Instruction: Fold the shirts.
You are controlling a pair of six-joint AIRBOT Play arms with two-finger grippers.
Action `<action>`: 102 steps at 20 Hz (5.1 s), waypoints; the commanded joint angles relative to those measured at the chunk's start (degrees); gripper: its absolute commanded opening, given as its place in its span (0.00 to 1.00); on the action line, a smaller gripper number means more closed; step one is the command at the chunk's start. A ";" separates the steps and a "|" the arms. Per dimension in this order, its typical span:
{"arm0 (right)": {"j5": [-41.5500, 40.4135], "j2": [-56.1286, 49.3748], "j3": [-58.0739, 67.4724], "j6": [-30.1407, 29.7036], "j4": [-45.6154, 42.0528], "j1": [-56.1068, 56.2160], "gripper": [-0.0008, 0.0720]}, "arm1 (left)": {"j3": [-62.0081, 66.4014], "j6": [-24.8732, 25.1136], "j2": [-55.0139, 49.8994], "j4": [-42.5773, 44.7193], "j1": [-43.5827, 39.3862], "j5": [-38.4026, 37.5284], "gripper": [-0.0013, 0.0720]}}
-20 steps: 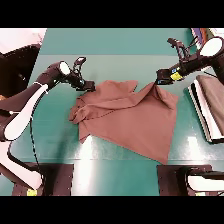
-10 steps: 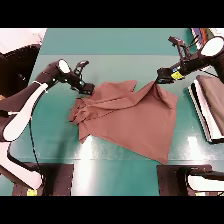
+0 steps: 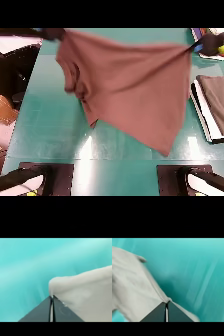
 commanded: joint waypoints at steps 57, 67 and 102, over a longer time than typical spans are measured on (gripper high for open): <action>-3.54 2.34 -39.56 -8.96 20.00 -7.52 0.57 | -64.15 1.75 -2.67 -19.39 7.41 8.98 0.69; 5.40 4.28 -43.50 -6.01 7.30 -12.09 0.57 | -58.88 0.59 0.28 -15.43 6.84 6.69 0.05; 3.28 22.60 -37.79 -3.30 0.17 -16.72 0.03 | -31.69 -2.71 27.69 -5.14 6.84 -0.13 0.05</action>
